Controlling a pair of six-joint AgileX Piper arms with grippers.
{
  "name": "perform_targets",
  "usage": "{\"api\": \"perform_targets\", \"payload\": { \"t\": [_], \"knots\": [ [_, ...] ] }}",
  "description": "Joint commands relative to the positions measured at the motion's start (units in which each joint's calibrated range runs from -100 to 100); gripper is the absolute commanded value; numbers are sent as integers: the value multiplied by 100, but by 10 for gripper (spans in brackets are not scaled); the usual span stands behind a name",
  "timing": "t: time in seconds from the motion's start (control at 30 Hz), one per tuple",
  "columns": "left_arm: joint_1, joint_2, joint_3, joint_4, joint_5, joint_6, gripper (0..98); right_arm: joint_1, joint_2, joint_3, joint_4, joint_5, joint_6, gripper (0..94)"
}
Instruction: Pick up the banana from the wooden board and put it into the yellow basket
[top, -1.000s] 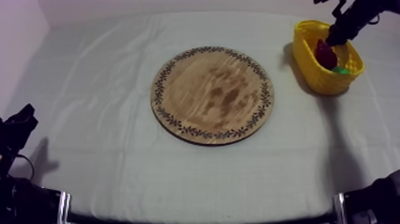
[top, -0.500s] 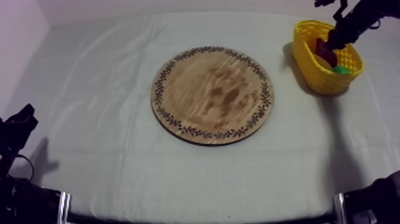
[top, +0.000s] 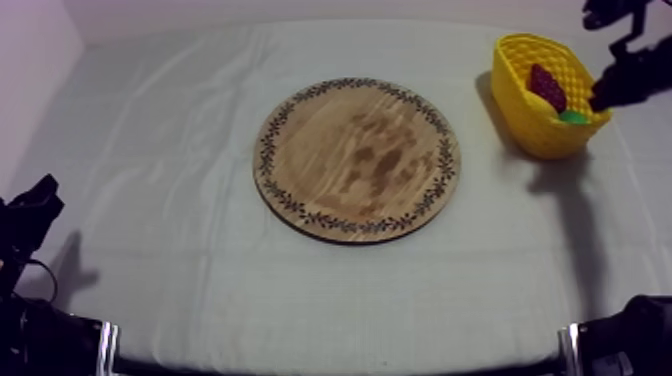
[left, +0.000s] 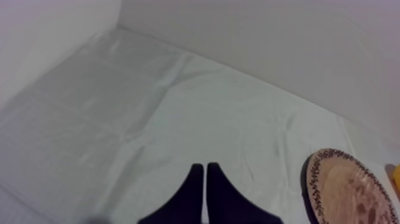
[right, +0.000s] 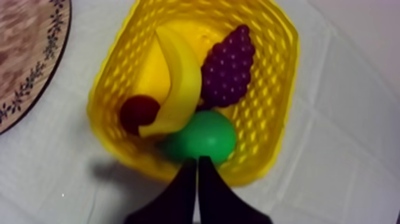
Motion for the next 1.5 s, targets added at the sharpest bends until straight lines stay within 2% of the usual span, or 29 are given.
{"api": "perform_targets", "payload": {
  "t": [0.0, 0.17, 0.43, 0.6, 0.73, 0.9, 1.0, 1.1, 1.23, 1.47],
  "knots": [
    [-2, 0, 0, 1, 3, 0, 1, 164, -1234, 1109, -266, -239, 220, 8],
    [-2, 0, 0, 1, 3, 0, 1, 203, -2784, 2450, -261, -433, 130, 7],
    [-2, 0, 0, 1, 3, 0, 1, -232, -5098, 3878, 200, 205, -431, 7],
    [-2, 0, 0, 1, 3, 0, 1, -511, -6585, 4489, 512, 545, -1059, 6],
    [-2, 0, 0, 1, 3, -3, 1, -667, -7499, 4717, 814, 637, -1769, 6],
    [-2, 0, 0, 1, 3, 0, 1, -684, -7857, 4921, 730, 378, -2175, 7],
    [-2, 0, 0, 1, 3, 0, 1, -618, -7905, 5031, 528, 117, -2133, 7],
    [-2, 0, 0, 1, 3, 0, 1, -569, -7921, 5142, 437, -317, -1751, 6],
    [-2, 0, 0, 1, 3, 0, 1, -542, -7927, 5192, 398, -554, -1380, 6],
    [-2, 0, 0, 1, 3, 0, 1, -534, -7929, 5207, 386, -622, -1448, 6]
  ]
}}
